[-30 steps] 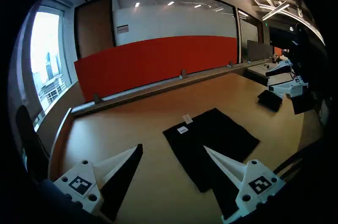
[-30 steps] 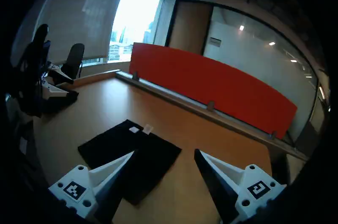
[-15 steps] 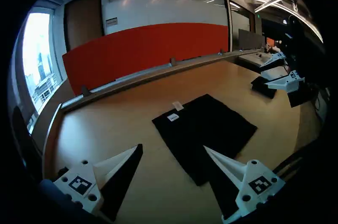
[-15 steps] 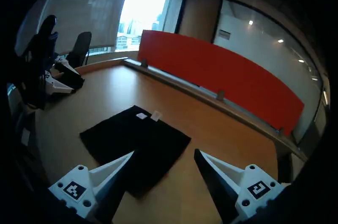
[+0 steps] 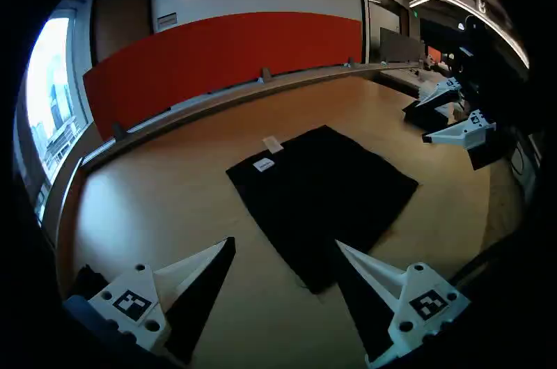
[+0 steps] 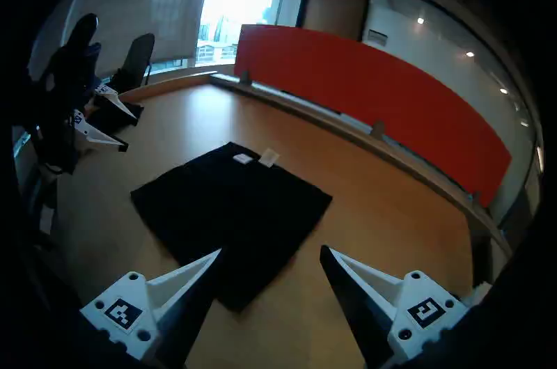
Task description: Fold towel
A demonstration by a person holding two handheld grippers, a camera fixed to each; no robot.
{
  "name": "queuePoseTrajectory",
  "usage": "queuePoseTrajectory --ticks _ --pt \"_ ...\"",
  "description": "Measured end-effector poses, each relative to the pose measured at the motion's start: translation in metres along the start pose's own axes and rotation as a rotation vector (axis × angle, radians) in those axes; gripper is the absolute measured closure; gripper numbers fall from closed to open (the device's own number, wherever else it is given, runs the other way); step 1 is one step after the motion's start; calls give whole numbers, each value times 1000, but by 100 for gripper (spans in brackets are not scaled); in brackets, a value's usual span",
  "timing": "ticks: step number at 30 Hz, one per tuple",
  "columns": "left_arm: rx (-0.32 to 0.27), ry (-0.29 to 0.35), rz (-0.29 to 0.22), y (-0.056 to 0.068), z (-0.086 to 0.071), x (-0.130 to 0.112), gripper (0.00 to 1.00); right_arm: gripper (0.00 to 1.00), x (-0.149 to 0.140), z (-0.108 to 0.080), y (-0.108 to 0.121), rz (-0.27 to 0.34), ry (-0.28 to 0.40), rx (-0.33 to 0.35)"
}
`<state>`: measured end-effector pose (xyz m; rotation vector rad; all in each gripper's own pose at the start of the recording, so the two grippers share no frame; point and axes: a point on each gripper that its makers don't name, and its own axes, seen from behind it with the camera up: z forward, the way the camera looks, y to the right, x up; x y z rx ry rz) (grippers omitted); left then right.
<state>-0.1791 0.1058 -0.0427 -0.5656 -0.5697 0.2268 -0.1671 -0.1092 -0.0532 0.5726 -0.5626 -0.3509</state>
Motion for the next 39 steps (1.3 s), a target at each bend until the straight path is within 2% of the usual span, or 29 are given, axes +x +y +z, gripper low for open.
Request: queuePoseTrajectory --ticks 11,29,39 --pt "-41 -78 25 16 22 -33 5 0 -40 17 -15 1 -67 41" --pt "-112 -208 7 40 46 -77 5 2 -86 37 -38 -6 -159 117" --pt "-133 -266 12 50 53 -92 5 11 -102 39 -43 -7 -203 157"
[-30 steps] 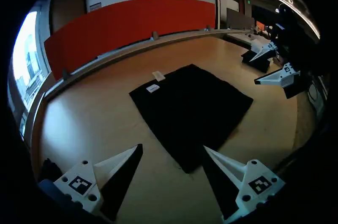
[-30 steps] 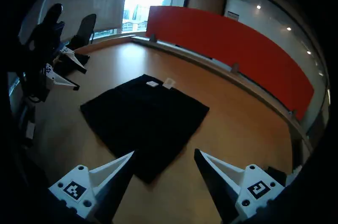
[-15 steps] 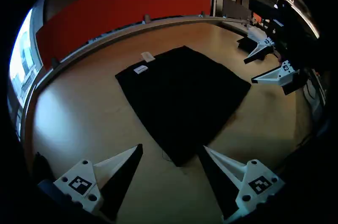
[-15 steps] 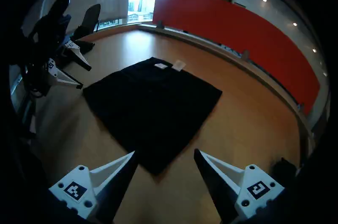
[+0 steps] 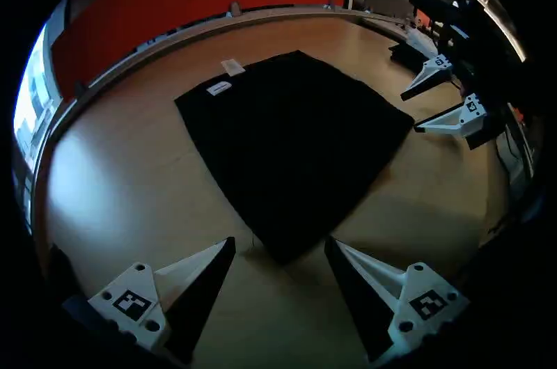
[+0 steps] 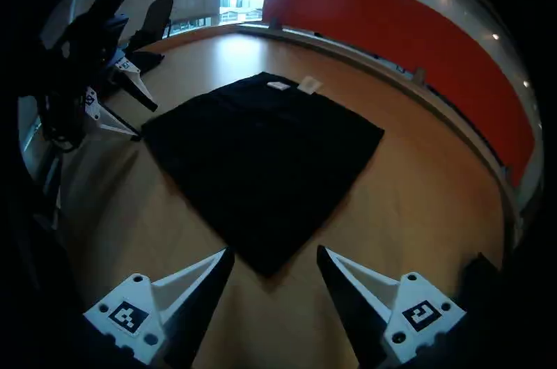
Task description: Fold towel
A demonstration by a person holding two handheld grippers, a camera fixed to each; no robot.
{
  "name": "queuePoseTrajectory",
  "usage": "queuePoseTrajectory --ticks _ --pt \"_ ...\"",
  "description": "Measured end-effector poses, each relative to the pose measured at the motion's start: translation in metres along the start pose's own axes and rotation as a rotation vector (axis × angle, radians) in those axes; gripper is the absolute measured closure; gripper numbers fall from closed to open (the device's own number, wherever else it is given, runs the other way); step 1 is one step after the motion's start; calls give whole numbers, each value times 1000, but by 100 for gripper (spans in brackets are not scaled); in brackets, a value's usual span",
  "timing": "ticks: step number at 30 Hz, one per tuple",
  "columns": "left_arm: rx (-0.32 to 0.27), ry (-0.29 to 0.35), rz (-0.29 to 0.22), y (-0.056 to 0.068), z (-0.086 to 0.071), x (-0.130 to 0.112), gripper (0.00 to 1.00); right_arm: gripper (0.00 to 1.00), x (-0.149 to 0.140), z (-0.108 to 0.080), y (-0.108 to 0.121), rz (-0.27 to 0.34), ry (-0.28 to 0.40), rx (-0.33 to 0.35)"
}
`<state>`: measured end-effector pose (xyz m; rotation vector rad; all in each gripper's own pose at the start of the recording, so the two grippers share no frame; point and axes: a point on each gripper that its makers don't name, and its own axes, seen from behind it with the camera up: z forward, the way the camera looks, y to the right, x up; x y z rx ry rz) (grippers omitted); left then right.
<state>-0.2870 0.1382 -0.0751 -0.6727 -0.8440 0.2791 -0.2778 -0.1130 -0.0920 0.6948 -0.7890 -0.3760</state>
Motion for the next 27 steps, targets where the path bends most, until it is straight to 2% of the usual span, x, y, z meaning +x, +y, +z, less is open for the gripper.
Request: queuePoseTrajectory --ticks 6,11,16,27 --pt "-10 -18 15 5 3 -3 7 16 0 2 -1 5 -7 18" --pt "-7 -25 27 5 6 -3 14 21 -4 3 -2 2 -24 35" --pt "-1 -28 21 2 7 -2 23 22 -5 3 -4 -2 -33 46" --pt "-2 -27 23 5 8 -2 32 41 -5 5 -9 12 -44 80"
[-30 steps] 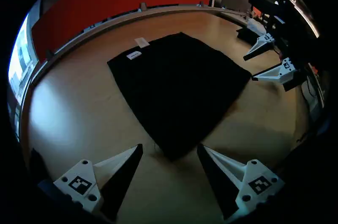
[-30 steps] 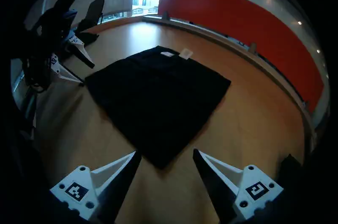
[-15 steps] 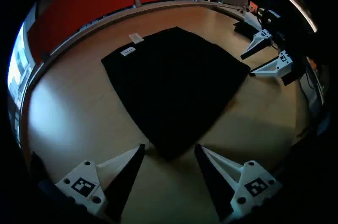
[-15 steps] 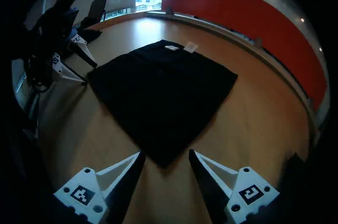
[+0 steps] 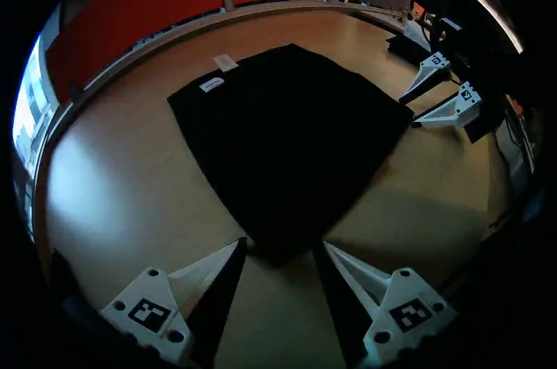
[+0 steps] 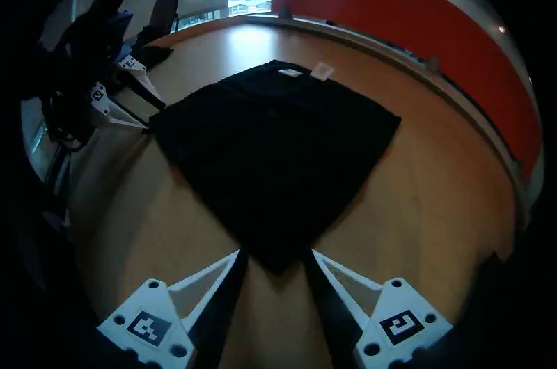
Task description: Fold towel
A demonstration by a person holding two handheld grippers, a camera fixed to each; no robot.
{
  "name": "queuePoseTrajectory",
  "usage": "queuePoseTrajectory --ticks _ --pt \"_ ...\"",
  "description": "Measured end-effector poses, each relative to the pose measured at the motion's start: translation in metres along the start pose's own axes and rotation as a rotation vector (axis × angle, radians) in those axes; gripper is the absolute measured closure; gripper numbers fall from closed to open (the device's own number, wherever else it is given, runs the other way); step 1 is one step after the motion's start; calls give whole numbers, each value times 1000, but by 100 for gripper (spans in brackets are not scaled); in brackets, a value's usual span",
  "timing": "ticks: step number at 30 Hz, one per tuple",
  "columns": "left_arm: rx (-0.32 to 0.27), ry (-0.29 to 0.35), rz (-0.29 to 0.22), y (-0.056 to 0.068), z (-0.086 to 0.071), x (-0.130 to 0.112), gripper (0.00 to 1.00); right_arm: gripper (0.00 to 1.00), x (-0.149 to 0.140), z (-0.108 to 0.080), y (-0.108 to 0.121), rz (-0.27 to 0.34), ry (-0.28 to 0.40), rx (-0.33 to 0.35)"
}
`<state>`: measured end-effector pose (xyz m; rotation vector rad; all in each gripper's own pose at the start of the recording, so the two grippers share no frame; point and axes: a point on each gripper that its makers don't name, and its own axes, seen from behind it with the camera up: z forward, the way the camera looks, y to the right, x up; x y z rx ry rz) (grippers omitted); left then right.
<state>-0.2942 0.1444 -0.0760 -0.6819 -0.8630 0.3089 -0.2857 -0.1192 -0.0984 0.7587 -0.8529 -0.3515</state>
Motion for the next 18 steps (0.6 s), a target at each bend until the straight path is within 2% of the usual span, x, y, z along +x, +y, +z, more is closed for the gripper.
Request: queuePoseTrajectory --ticks 3,5,7,9,11,13,18 --pt "-1 0 0 1 0 0 37 45 0 0 -1 1 -1 2" --pt "0 -1 -1 1 0 0 48 49 0 0 -1 2 -2 3" --pt "2 -3 -3 1 0 0 48 57 0 0 0 6 -4 1" --pt "5 -4 -5 0 0 0 59 64 0 0 0 9 -6 0" --pt "11 -5 -10 -1 0 1 74 70 -1 -1 1 12 -7 0" --pt "13 -5 -16 -1 0 1 81 74 -1 -1 0 12 -7 2" --pt "14 -9 -23 0 0 3 88 81 2 -1 -1 11 0 1"
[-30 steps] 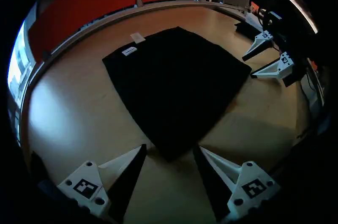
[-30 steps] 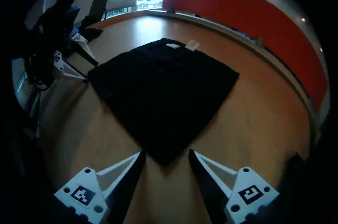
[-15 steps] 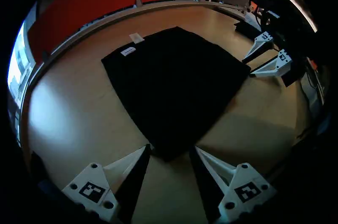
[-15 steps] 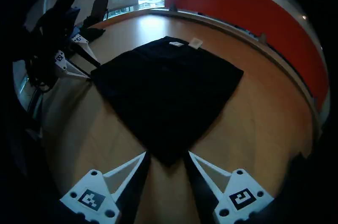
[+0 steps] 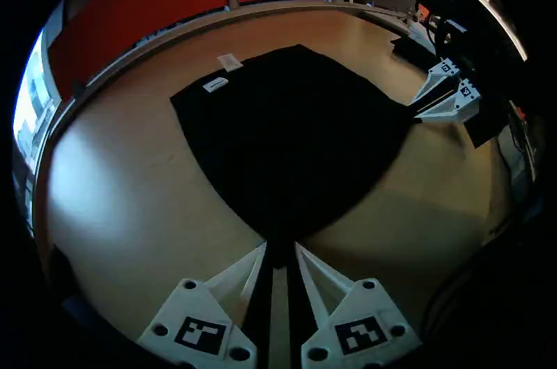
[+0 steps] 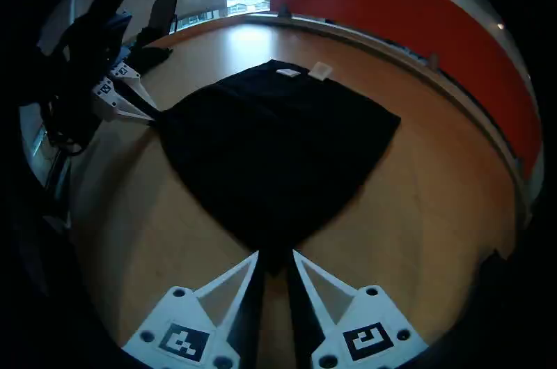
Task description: Fold towel
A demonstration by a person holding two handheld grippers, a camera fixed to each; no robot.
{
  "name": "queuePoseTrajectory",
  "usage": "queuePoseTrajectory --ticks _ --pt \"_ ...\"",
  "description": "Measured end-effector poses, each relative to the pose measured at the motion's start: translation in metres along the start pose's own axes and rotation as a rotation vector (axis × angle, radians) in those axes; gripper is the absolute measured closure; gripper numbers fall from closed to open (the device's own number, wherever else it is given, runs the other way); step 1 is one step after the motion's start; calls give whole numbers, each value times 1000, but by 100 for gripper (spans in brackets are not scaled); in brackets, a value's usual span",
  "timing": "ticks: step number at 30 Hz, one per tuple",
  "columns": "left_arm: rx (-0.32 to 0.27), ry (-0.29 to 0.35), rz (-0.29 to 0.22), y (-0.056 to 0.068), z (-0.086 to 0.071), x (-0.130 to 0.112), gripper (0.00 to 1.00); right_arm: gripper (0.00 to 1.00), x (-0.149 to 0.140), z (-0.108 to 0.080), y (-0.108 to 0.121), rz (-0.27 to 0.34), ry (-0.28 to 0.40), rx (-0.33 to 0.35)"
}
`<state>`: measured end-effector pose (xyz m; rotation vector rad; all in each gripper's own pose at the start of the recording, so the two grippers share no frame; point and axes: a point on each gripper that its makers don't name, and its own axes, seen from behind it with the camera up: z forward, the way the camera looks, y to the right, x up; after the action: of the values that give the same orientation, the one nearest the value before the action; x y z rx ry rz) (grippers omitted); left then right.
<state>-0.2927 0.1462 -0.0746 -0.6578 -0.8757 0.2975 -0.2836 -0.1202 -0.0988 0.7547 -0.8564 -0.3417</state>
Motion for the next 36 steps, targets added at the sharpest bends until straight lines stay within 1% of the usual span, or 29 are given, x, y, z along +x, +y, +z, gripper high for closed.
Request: queuePoseTrajectory --ticks 5,12,17,23,36 --pt "-4 5 -15 1 -2 5 90 83 3 -3 1 1 13 -9" --pt "-3 28 -16 0 -11 17 90 83 10 -12 4 28 40 -15" --pt "4 43 -20 -3 -23 26 90 83 21 -22 6 39 68 -22" --pt "8 50 -32 -3 -39 34 90 83 34 -36 4 34 97 -26" --pt "12 68 -62 3 -71 47 90 83 60 -71 1 20 146 -42"
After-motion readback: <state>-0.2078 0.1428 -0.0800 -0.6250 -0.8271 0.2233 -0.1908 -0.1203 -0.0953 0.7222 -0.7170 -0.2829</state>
